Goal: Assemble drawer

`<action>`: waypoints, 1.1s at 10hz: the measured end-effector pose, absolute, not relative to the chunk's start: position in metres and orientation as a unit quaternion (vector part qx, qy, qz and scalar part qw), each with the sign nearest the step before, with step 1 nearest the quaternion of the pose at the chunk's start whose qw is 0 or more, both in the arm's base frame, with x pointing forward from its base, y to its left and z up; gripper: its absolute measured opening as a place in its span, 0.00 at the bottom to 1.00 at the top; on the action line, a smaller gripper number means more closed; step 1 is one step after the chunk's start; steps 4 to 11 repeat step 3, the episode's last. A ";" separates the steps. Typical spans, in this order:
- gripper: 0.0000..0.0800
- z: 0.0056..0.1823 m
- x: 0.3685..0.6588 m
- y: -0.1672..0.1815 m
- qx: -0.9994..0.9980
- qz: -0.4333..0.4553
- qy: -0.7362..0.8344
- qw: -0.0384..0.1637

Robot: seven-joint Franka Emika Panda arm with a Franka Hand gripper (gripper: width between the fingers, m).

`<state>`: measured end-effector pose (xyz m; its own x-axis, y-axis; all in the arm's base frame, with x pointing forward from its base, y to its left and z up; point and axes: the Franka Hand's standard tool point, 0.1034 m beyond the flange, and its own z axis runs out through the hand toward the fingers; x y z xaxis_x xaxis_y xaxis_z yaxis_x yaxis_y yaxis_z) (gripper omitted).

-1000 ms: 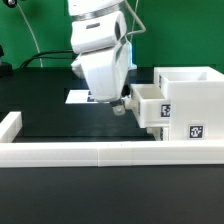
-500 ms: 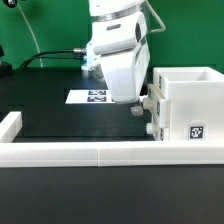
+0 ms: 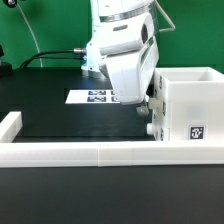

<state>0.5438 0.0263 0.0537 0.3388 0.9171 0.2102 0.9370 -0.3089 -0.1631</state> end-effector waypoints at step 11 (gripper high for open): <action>0.81 0.053 0.543 0.025 -0.810 -0.038 -0.571 0.129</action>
Offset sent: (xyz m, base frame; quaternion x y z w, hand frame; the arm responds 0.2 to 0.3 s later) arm 0.0000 0.0000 0.0000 0.0000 0.0000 0.0000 1.0000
